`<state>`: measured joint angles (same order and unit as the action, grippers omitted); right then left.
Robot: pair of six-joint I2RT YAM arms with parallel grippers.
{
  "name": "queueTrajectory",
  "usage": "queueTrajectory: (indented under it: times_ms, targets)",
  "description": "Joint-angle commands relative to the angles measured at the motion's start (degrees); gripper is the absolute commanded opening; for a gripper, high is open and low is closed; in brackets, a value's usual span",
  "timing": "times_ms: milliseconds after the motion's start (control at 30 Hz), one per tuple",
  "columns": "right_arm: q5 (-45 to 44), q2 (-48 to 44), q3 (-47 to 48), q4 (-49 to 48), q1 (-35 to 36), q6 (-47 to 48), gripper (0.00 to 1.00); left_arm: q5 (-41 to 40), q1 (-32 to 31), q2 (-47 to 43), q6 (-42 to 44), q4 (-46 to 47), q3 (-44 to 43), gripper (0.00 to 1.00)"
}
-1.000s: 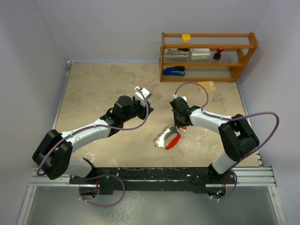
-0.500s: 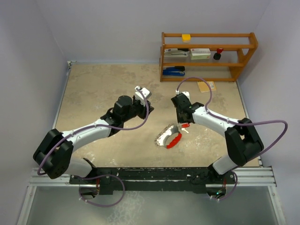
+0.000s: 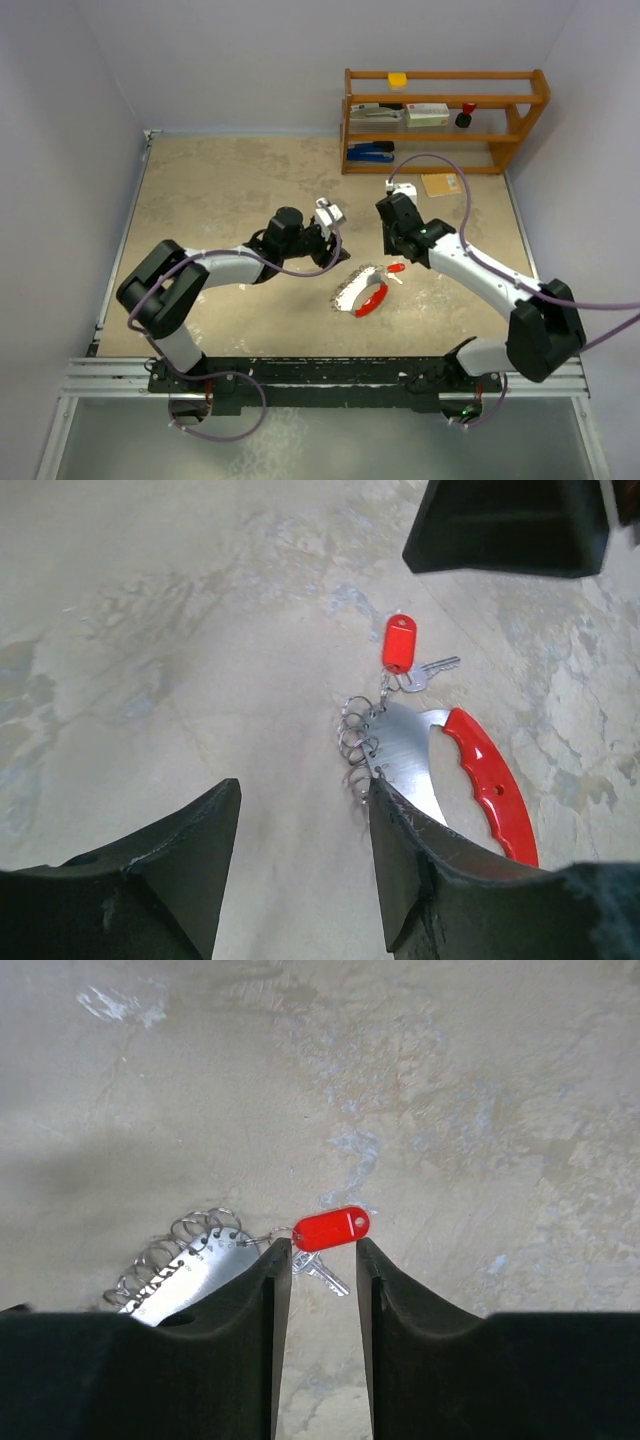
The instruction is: Remove the keys from the keyring
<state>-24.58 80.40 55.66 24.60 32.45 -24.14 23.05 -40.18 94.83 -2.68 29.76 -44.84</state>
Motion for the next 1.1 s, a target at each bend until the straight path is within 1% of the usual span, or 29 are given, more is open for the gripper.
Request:
queueTrajectory:
  times_ms: [0,100,233,333,367,400,467,533,567,667,733,867,1067]
  targets:
    - [-3.6,-6.8,-1.1,0.2,-0.2,-1.5,0.37,8.4,-1.7,4.6,6.1,2.6,-6.8,0.52]
    - [-4.7,-11.0,-2.2,-0.7,-0.2,-2.1,0.38,9.3,-2.9,7.1,8.4,1.1,-9.9,0.53]
    - [-5.2,-14.6,-3.3,-0.9,-0.2,-2.4,0.40,10.5,-4.3,10.2,9.2,1.1,-13.2,0.53]
    - [-5.6,-16.1,-2.9,-0.2,-0.2,-2.5,0.40,11.3,-5.0,12.9,10.0,0.4,-15.7,0.50]
    - [-5.9,-16.5,-2.7,-0.1,-0.2,-2.5,0.40,11.4,-5.1,13.8,10.4,-0.1,-16.3,0.48]
    - [-6.1,-16.9,-2.7,0.1,-0.2,-2.5,0.40,11.5,-5.3,14.6,10.8,-0.6,-17.0,0.44]
    - [-5.9,-17.6,-2.7,0.0,-0.2,-2.6,0.40,11.4,-5.5,16.0,11.7,-2.0,-18.3,0.33]
    - [-5.7,-18.0,-2.7,-0.1,-0.2,-2.6,0.41,10.9,-5.5,16.9,12.6,-3.2,-19.2,0.28]
    - [-5.7,-18.1,-2.7,-0.1,-0.2,-2.5,0.41,10.6,-5.5,17.4,13.1,-4.0,-19.6,0.27]
    - [-5.6,-18.4,-2.7,-0.4,-0.2,-2.2,0.41,9.8,-5.5,18.2,14.7,-6.2,-20.8,0.30]
    - [-5.5,-18.6,-2.9,-0.5,-0.2,-2.2,0.41,9.4,-5.6,18.9,16.2,-8.4,-21.9,0.37]
    - [-5.3,-18.8,-3.0,-0.8,-0.2,-2.1,0.41,9.7,-5.7,20.1,17.5,-10.3,-23.4,0.44]
    - [-5.9,-19.9,-3.0,-0.9,-0.2,-2.5,0.41,10.6,-6.1,22.3,17.3,-10.2,-23.9,0.45]
